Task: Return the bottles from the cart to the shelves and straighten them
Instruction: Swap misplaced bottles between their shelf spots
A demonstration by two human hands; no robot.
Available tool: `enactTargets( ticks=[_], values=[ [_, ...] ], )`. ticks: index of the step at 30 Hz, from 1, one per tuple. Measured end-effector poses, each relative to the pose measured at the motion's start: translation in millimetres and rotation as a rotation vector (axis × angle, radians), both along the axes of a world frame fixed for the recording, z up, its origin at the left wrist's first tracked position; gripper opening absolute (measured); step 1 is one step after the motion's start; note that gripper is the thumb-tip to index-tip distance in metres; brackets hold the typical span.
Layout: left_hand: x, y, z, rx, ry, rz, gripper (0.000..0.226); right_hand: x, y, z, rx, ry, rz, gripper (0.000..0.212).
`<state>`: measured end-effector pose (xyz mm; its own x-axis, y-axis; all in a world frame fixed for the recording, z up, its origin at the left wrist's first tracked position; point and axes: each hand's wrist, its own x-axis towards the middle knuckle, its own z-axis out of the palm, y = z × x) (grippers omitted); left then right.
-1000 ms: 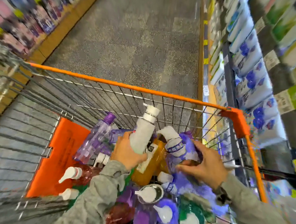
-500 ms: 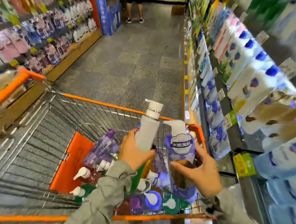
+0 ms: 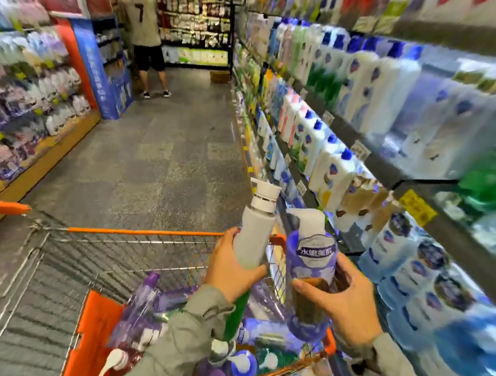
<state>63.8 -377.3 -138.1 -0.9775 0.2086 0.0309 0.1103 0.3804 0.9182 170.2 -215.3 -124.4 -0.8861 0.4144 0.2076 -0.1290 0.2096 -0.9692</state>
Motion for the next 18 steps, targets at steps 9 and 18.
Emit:
enactTargets(
  ticks=[9,18],
  values=[
    [23.9,41.1,44.1,0.085,0.157,-0.341,0.084,67.5,-3.3,44.4,0.028,0.113,-0.315,0.066],
    [73.1,98.5,55.1,0.164,0.125,-0.701,0.089,153.4,-12.9,71.3,0.07,0.142,-0.708,0.062]
  ],
)
